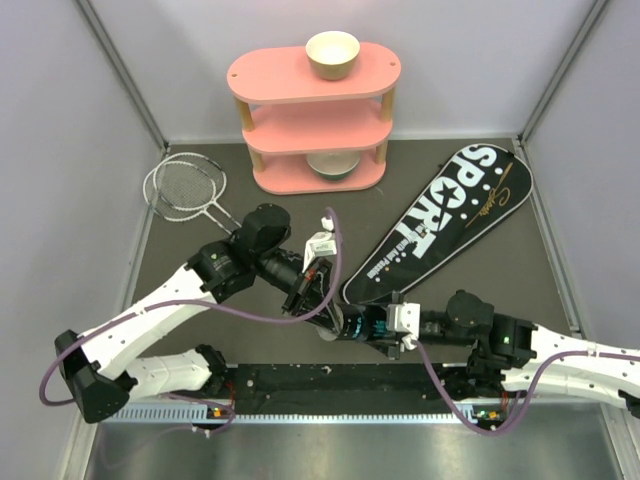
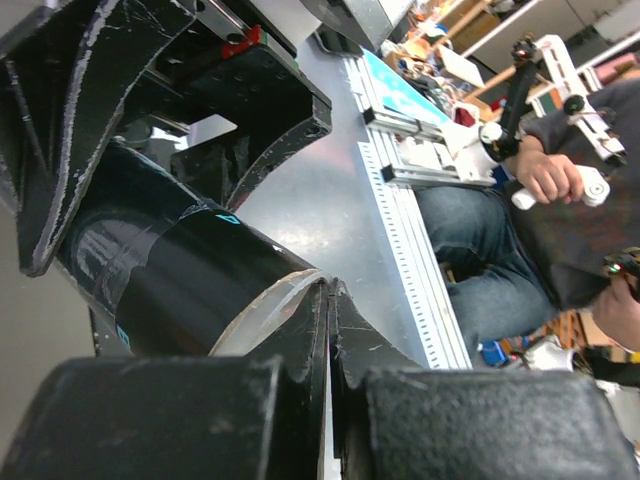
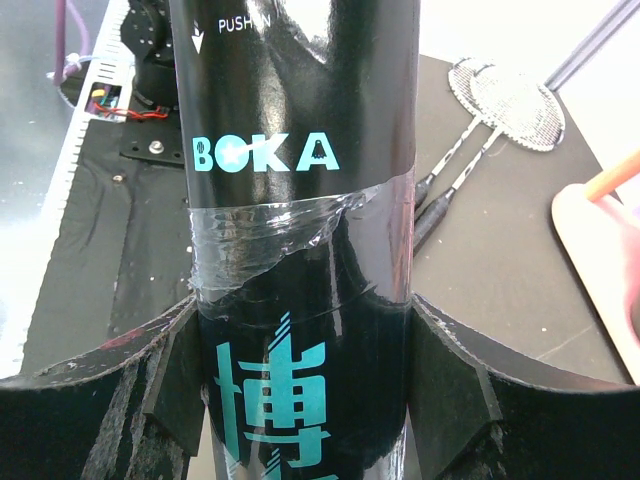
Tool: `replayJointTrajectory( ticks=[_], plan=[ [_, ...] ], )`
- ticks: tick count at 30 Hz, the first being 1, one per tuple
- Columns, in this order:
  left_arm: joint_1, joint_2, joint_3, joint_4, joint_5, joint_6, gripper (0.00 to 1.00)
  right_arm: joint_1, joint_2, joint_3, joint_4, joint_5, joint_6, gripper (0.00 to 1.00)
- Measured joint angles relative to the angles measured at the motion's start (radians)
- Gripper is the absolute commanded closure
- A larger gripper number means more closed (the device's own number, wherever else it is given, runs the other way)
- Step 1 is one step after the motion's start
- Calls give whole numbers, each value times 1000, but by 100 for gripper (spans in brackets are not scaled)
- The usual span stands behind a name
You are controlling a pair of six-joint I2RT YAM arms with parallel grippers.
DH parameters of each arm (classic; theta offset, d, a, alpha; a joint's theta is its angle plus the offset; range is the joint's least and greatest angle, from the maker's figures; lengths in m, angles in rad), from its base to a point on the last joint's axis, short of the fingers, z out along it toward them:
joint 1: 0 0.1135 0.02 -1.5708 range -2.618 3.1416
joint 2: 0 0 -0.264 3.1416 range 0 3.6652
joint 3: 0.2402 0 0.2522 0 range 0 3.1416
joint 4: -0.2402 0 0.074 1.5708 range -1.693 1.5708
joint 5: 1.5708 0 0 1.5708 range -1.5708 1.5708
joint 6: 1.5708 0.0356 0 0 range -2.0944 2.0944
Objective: Pack up the badminton gear
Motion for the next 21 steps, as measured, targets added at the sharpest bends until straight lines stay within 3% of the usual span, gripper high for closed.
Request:
replayJointTrajectory(
  ticks=[4, 8, 21],
  plan=[
    [-6, 33, 1, 0, 55, 0, 100, 0, 1, 0, -1, -29, 0, 100],
    [-8, 63, 9, -3, 92, 2, 88, 0, 2, 0, 0, -42, -3, 100],
    [-8, 20, -34, 89, 74, -33, 69, -1, 1, -64, 138, -32, 14, 100]
  ],
)
